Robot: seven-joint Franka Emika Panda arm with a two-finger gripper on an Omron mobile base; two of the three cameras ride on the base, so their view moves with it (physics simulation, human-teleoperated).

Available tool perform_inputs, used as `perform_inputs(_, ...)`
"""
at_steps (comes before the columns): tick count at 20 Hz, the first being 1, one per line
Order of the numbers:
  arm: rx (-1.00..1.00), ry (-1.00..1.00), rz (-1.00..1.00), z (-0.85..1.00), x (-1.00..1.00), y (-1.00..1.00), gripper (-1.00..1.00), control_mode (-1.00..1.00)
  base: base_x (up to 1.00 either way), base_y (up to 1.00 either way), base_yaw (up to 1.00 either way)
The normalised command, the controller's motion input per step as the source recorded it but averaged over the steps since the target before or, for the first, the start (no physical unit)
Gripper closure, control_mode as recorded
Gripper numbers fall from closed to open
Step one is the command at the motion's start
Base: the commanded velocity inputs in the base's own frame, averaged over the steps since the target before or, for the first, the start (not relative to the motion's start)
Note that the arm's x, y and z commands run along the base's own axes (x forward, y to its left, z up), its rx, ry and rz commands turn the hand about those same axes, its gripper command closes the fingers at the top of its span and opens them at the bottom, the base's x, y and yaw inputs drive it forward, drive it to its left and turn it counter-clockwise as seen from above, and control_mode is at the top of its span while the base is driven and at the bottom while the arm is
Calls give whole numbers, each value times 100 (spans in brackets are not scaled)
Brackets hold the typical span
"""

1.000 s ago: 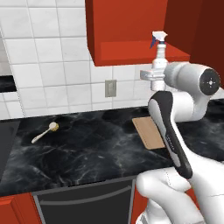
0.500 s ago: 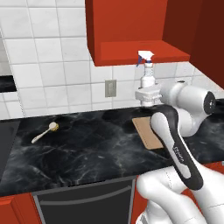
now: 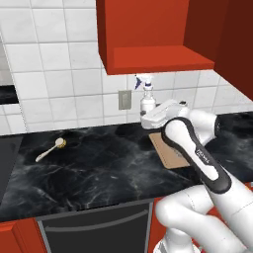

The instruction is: Grab the spray bottle from the cabinet, then place it next to the cutting board for sanitizing. Then grab the dish brush from the countertop next to the sink and place it next to the cutting board.

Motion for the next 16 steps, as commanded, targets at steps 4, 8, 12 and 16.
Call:
perform_inputs(4,0,0,23,-23,65,0,100,-100,0,0,0)
perform_inputs(8,1,1,26,-27,75,0,100,-100,0,0,0)
perform_inputs(12,0,2,13,-41,53,-1,100,-100,0,0,0)
perform_inputs(16,0,0,0,-39,22,0,100,-100,0,0,0)
